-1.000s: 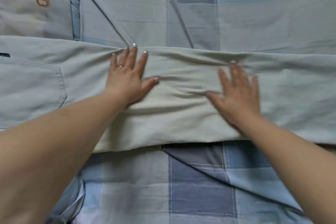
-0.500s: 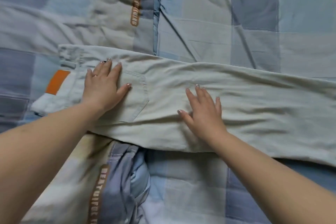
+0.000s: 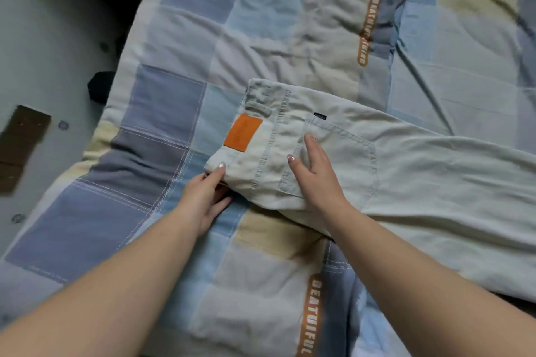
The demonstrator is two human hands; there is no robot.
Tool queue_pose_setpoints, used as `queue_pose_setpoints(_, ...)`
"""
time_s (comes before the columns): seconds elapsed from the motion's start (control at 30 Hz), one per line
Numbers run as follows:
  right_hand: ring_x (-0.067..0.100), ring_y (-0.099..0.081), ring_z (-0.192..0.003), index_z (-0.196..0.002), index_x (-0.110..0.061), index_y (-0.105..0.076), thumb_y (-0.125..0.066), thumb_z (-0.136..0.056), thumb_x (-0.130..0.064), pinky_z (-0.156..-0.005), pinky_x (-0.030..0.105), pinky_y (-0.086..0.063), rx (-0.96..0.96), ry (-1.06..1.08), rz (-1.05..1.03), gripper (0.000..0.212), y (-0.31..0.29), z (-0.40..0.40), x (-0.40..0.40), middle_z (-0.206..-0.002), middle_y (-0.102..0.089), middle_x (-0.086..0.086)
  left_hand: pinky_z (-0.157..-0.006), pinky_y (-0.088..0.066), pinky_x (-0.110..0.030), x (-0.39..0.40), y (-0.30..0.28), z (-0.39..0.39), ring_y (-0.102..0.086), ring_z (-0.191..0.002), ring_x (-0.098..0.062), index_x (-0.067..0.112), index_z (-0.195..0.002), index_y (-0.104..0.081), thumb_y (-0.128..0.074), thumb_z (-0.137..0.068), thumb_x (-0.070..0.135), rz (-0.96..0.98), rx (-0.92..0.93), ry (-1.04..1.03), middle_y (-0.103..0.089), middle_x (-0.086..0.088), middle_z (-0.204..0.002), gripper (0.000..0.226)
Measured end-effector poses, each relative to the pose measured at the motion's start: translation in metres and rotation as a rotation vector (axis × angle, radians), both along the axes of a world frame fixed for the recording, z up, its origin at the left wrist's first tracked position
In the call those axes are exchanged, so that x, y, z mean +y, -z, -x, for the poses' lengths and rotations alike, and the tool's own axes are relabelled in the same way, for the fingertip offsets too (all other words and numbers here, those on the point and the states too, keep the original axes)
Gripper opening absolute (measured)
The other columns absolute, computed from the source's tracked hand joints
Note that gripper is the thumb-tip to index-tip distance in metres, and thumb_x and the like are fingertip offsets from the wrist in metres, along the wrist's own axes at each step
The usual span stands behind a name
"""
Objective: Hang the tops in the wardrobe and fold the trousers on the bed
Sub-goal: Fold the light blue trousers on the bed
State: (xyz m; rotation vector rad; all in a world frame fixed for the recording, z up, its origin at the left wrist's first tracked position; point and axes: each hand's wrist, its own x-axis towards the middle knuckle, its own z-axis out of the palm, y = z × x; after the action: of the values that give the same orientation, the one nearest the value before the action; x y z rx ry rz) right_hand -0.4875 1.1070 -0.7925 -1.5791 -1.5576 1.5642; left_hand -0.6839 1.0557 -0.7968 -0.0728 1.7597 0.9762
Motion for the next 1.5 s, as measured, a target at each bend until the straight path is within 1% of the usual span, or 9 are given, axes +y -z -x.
queue_pose_setpoints(0.17,0.009,-0.008,-0.146,-0.150,-0.017,-0.021,-0.048,-0.098,-0.030,-0.116,0.025,-0.007,-0.054,-0.056,0.031,0.060,0.006,0.002,0.003,-0.159,-0.014,-0.002,-0.081,-0.054,-0.042,0.010,0.002,-0.019,-0.063,-0.109,-0.026,0.010,-0.128,-0.056,-0.064,-0.089,0.018,-0.202,-0.230,-0.228,-0.066,-0.012,-0.120,0.040)
queue_pose_setpoints(0.33,0.000,-0.026,-0.136,-0.148,-0.017,-0.029,-0.051,-0.097,-0.029,-0.107,0.010,-0.023,0.182,0.077,0.193,0.057,-0.017,-0.008,0.014,-0.154,-0.028,-0.005,-0.094,-0.051,-0.046,0.020,-0.035,-0.043,-0.069,-0.096,-0.024,0.007,-0.103,-0.067,-0.064,-0.084,0.001,-0.349,-0.162,-0.207,-0.070,-0.016,-0.110,0.020)
queue_pose_setpoints(0.47,0.009,-0.040,-0.133,-0.138,-0.028,-0.045,-0.053,-0.091,-0.046,-0.108,0.037,-0.034,0.383,0.195,0.412,0.051,-0.055,-0.038,0.028,-0.145,-0.043,-0.010,-0.095,-0.050,-0.044,0.021,-0.086,-0.082,-0.066,-0.105,-0.028,0.004,-0.110,-0.067,-0.071,-0.071,0.003,-0.437,-0.030,0.169,-0.070,-0.015,-0.111,0.039)
queue_pose_setpoints(0.67,0.023,-0.062,-0.114,-0.127,-0.022,-0.058,-0.062,-0.071,-0.058,-0.094,0.044,-0.050,0.591,0.098,0.603,0.066,-0.120,-0.122,0.051,-0.122,-0.066,0.004,-0.072,-0.042,-0.022,0.026,-0.129,-0.182,-0.054,-0.074,-0.004,0.017,-0.084,-0.062,-0.061,-0.077,0.003,-0.677,0.498,0.962,-0.056,-0.003,-0.083,0.015)
queue_pose_setpoints(0.77,0.025,-0.070,-0.097,-0.116,-0.018,-0.062,-0.068,-0.079,-0.040,-0.075,0.035,-0.058,0.548,0.125,0.582,0.044,-0.134,-0.181,0.048,-0.107,-0.072,0.007,-0.076,-0.045,-0.037,0.017,-0.124,-0.239,-0.054,-0.086,-0.024,0.011,-0.110,-0.070,-0.060,-0.079,0.002,-0.731,0.711,1.237,-0.053,-0.008,-0.091,0.033)
queue_pose_setpoints(0.9,0.012,-0.068,-0.057,-0.098,-0.011,-0.061,-0.056,-0.090,0.000,-0.046,0.021,-0.050,0.304,0.283,0.441,0.014,-0.133,-0.267,0.033,-0.069,-0.070,0.004,-0.081,-0.040,-0.035,-0.003,-0.121,-0.334,-0.050,-0.097,-0.028,0.026,-0.138,-0.050,-0.062,-0.075,0.013,-0.713,0.928,1.459,-0.050,-0.005,-0.100,0.066)
queue_pose_setpoints(1.07,0.024,-0.069,-0.077,-0.112,-0.016,-0.058,-0.046,-0.091,0.007,-0.063,0.033,-0.057,0.250,0.372,0.439,0.033,-0.116,-0.380,0.006,-0.096,-0.071,0.012,-0.072,-0.046,-0.038,-0.027,-0.114,-0.438,-0.053,-0.089,-0.031,0.019,-0.133,-0.054,-0.065,-0.062,0.002,-0.761,0.900,1.548,-0.054,-0.007,-0.097,0.073)
queue_pose_setpoints(1.27,0.012,-0.071,-0.071,-0.114,-0.022,-0.054,-0.046,-0.092,0.007,-0.055,0.024,-0.055,0.280,0.500,0.423,0.037,-0.083,-0.511,-0.022,-0.091,-0.071,0.001,-0.078,-0.045,-0.039,-0.047,-0.085,-0.562,-0.052,-0.093,-0.032,0.018,-0.139,-0.049,-0.059,-0.065,0.002,-0.794,0.783,1.628,-0.053,-0.009,-0.102,0.076)
queue_pose_setpoints(1.5,0.016,-0.066,-0.092,-0.126,-0.024,-0.049,-0.047,-0.092,0.004,-0.075,0.029,-0.054,0.164,0.555,0.353,0.044,-0.048,-0.654,-0.052,-0.100,-0.068,-0.003,-0.085,-0.038,-0.036,-0.067,-0.048,-0.704,-0.048,-0.100,-0.031,0.023,-0.142,-0.043,-0.063,-0.073,0.009,-0.803,0.701,1.732,-0.051,-0.008,-0.112,0.073)
